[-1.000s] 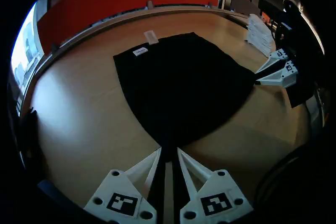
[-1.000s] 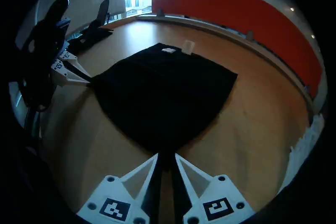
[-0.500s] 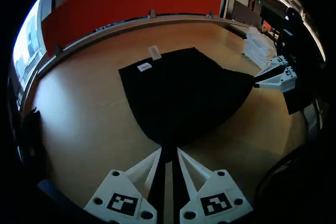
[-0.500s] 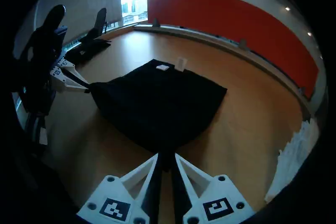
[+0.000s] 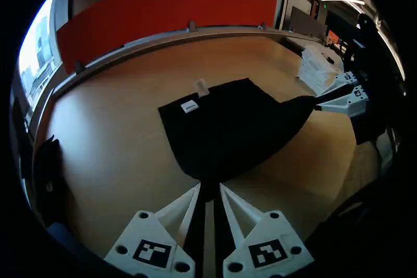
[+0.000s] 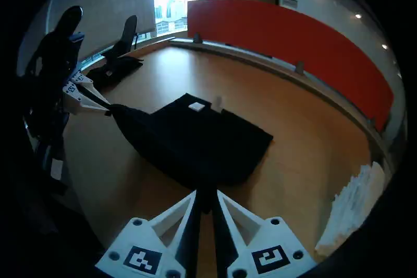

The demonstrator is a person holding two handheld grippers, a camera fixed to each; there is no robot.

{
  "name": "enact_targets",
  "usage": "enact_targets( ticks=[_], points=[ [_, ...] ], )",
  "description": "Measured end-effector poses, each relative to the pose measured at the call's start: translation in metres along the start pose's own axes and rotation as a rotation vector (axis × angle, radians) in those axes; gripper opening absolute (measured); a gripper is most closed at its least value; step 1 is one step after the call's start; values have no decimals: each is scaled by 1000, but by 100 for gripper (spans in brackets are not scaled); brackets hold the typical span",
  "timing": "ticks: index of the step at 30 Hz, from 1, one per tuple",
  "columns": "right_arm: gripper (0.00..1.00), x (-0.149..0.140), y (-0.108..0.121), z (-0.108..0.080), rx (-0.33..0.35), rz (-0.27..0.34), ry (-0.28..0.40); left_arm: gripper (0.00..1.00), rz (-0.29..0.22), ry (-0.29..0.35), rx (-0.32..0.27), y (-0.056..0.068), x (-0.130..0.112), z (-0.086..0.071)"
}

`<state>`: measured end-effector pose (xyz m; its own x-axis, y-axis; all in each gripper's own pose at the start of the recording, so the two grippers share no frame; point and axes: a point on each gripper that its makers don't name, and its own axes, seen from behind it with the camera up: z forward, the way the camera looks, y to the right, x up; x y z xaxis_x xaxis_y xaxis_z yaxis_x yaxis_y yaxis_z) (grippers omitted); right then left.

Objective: Fold towel

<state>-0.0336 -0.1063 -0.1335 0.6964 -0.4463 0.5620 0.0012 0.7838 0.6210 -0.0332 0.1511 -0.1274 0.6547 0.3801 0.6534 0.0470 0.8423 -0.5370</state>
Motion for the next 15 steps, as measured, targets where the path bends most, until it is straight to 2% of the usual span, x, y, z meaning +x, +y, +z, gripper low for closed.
enact_targets(
  ticks=[9,15],
  points=[
    [13,13,-3,-20,8,-18,7,9,-15,4,-9,7,5,-22],
    [13,19,-7,-28,9,-22,8,9,-35,17,-12,6,13,-33]
  ],
)
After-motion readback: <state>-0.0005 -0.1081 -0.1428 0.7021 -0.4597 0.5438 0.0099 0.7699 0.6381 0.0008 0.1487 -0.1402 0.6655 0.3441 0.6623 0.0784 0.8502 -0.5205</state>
